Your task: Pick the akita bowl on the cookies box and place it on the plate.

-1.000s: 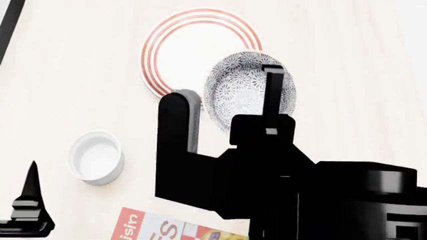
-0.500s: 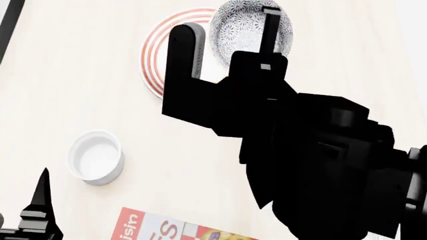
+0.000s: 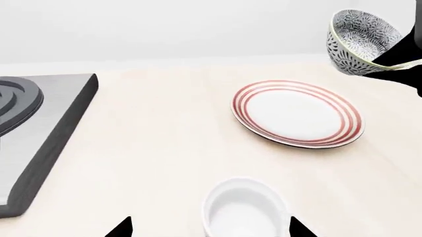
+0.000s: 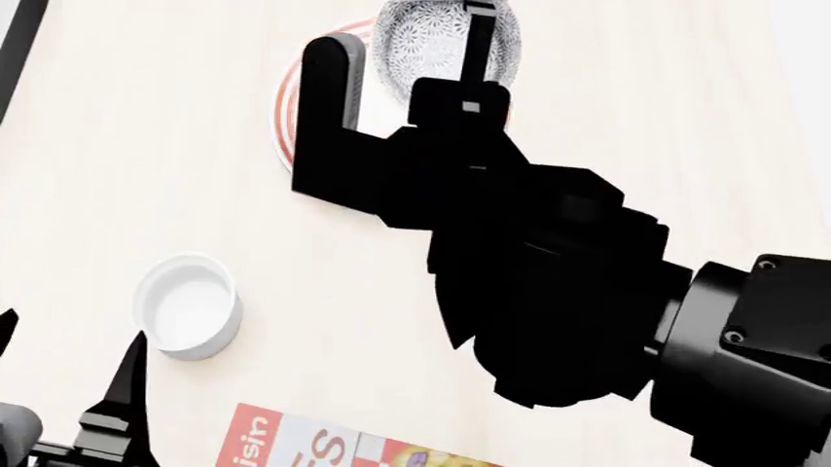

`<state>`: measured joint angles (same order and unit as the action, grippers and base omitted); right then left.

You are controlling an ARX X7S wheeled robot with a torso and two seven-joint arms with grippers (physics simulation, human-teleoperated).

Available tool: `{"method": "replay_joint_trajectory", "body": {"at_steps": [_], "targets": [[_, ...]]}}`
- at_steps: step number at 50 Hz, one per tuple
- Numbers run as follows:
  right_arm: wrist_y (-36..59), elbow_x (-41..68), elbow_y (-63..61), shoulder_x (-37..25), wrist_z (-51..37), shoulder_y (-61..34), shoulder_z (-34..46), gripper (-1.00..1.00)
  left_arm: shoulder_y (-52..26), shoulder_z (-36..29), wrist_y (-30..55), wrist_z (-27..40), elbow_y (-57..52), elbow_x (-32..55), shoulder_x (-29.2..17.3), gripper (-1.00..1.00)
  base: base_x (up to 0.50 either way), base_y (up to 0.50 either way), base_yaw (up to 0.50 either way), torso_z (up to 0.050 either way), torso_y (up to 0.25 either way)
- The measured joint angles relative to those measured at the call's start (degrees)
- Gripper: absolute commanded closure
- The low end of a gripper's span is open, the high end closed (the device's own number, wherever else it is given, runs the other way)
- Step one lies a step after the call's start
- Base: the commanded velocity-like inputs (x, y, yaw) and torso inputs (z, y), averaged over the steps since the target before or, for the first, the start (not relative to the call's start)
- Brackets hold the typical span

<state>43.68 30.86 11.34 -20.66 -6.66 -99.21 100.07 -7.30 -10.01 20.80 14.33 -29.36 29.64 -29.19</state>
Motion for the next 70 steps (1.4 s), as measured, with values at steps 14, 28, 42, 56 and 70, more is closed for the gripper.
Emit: {"method": "replay_joint_trajectory", "body": {"at_steps": [14, 28, 42, 56, 70], "targets": [[-6.3, 0.5, 13.3, 6.6, 2.6, 3.0, -3.3, 1.0, 0.3, -0.7, -0.8, -1.0, 0.3, -0.2, -0.3, -1.0, 0.0, 0.0, 0.0, 0.0, 0.0], [-13.1, -0.4, 30.4, 15.7, 5.6, 6.1, -5.8, 1.0, 1.2, -1.1, -2.2, -2.0, 0.1, -0.5, -0.8, -1.0, 0.0, 0.0, 0.0, 0.0, 0.001], [-14.5, -4.7, 37.5, 19.4, 7.7, 8.6, -9.6, 1.0, 2.4, -1.5, -4.7, -4.3, 0.3, -0.7, -1.7, -1.0, 0.0, 0.0, 0.0, 0.0, 0.001], [-15.0, -6.9, 39.9, 20.3, 8.4, 9.7, -11.0, 1.0, 2.9, -1.9, -6.2, -5.7, 0.9, -0.8, -2.0, -1.0, 0.0, 0.0, 0.0, 0.0, 0.001], [-15.6, -8.2, 39.8, 20.6, 7.9, 11.3, -11.3, 1.0, 4.0, -2.5, -9.7, -7.4, 1.7, -2.5, -2.0, -1.0, 0.0, 0.0, 0.0, 0.001, -0.083]]}}
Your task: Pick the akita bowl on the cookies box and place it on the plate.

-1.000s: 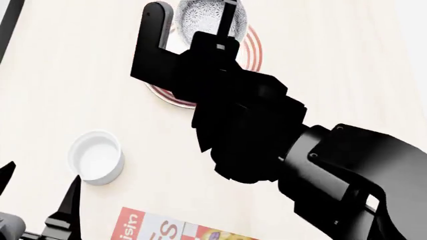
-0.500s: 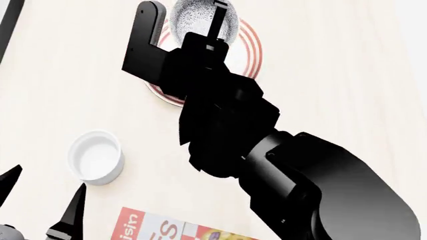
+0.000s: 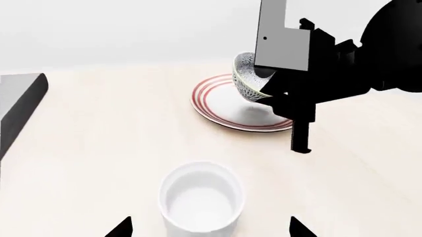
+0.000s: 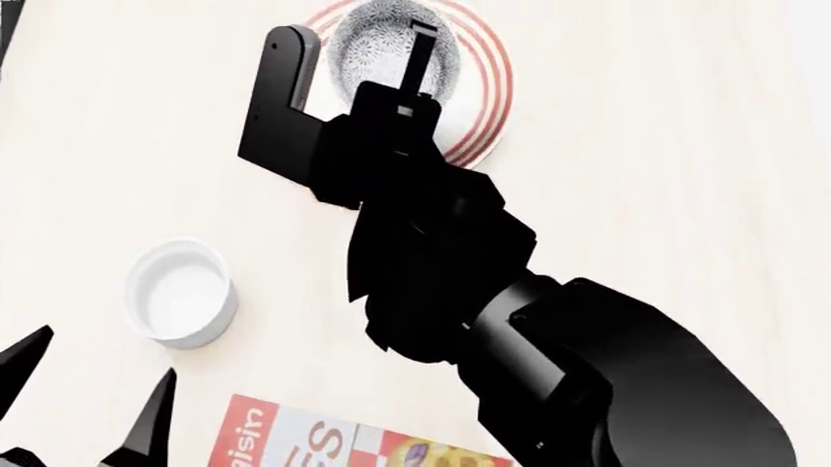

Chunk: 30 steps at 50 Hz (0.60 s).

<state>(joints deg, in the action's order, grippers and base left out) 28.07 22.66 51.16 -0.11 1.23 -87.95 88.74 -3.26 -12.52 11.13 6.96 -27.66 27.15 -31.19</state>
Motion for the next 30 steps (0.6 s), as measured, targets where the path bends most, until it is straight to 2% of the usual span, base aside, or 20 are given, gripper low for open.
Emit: {"method": "replay_joint_trajectory", "body": {"at_steps": [16, 17, 30], "targets": [[-0.5, -0.3, 0.8, 0.0, 0.1, 0.7, -0.1, 1.0, -0.2, -0.5, 0.5, 0.5, 0.5, -0.5, 0.2, -1.0, 0.0, 0.0, 0.0, 0.0, 0.0], [-0.5, -0.3, 0.8, 0.0, 0.1, 0.7, -0.1, -1.0, -0.2, -0.5, 0.5, 0.6, 0.5, -0.5, 0.2, -1.0, 0.0, 0.0, 0.0, 0.0, 0.0], [-0.4, -1.1, 0.9, 0.1, -0.4, 0.3, -0.3, -1.0, -0.2, -0.8, 0.7, 0.9, 0.6, -0.6, 0.2, -1.0, 0.0, 0.0, 0.0, 0.0, 0.0]]}}
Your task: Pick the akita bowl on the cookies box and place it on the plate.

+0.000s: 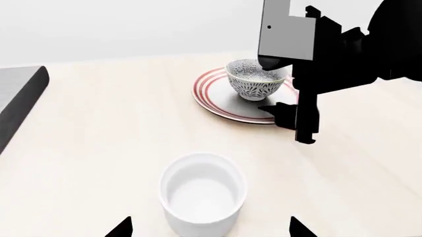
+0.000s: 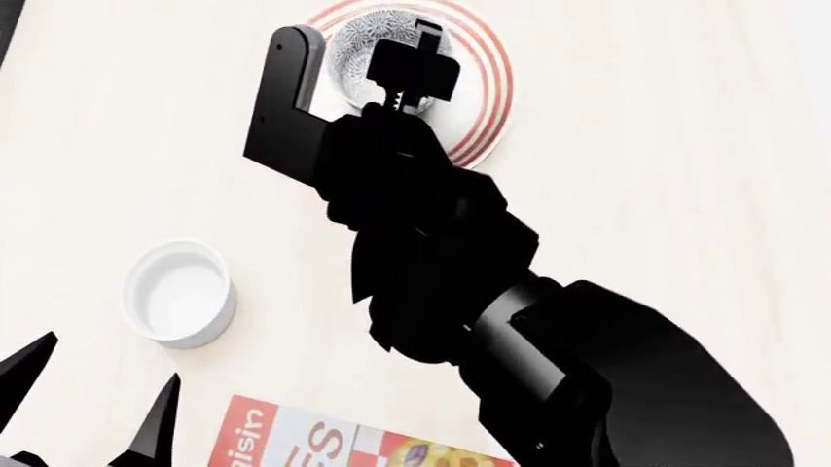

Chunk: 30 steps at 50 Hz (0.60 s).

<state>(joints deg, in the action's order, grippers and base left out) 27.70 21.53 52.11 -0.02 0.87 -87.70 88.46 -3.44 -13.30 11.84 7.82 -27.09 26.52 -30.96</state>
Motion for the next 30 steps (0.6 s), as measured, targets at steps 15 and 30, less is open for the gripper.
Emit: {"method": "replay_joint_trajectory", "body": {"at_steps": [15, 30], "targets": [[3.2, 0.0, -6.1, -1.8, 0.6, -1.8, 0.5, -1.0, 0.0, -0.3, 0.4, 0.4, -0.5, -0.2, -0.2, -1.0, 0.0, 0.0, 0.0, 0.0, 0.0], [19.0, 4.8, -37.4, -15.3, -0.3, -7.9, 0.3, -1.0, 0.0, -0.5, 0.9, 1.0, -1.1, -0.4, -0.4, -1.0, 0.0, 0.0, 0.0, 0.0, 0.0]]}}
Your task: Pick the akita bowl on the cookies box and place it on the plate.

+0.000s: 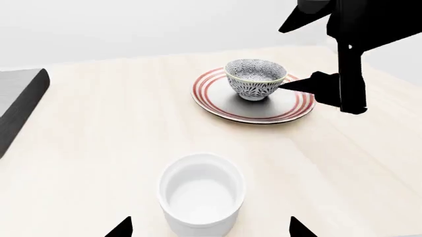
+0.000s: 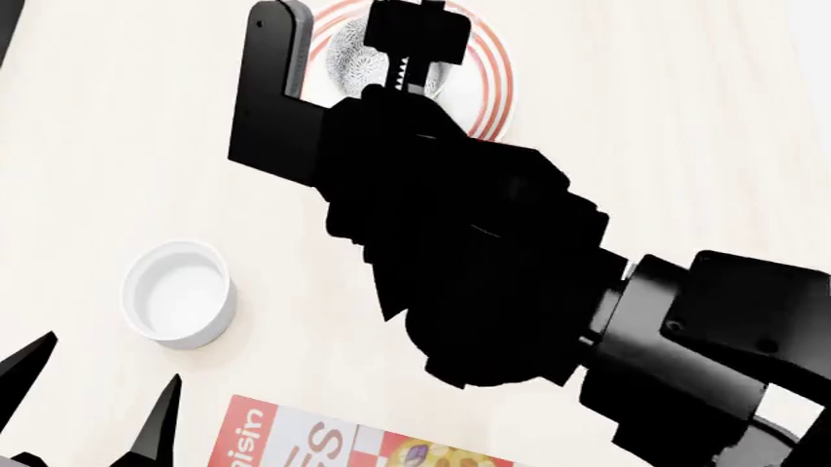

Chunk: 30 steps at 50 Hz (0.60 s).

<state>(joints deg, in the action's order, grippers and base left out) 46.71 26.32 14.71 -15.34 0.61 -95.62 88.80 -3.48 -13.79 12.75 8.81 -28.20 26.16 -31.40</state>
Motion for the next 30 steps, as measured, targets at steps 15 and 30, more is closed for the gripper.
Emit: {"method": "replay_joint_trajectory", "body": {"at_steps": [15, 30], "targets": [[10.7, 7.8, -28.6, -15.6, -4.5, -3.6, -6.3, -1.0, -0.1, 0.4, 0.5, 1.2, -0.8, 0.2, 0.0, -1.0, 0.0, 0.0, 0.0, 0.0, 0.0], [4.8, 14.0, -52.2, -32.6, -21.0, 6.4, -17.7, -1.0, 0.4, 6.9, -1.5, 5.1, -2.6, 4.1, 1.3, -1.0, 0.0, 0.0, 0.0, 0.0, 0.0]]}}
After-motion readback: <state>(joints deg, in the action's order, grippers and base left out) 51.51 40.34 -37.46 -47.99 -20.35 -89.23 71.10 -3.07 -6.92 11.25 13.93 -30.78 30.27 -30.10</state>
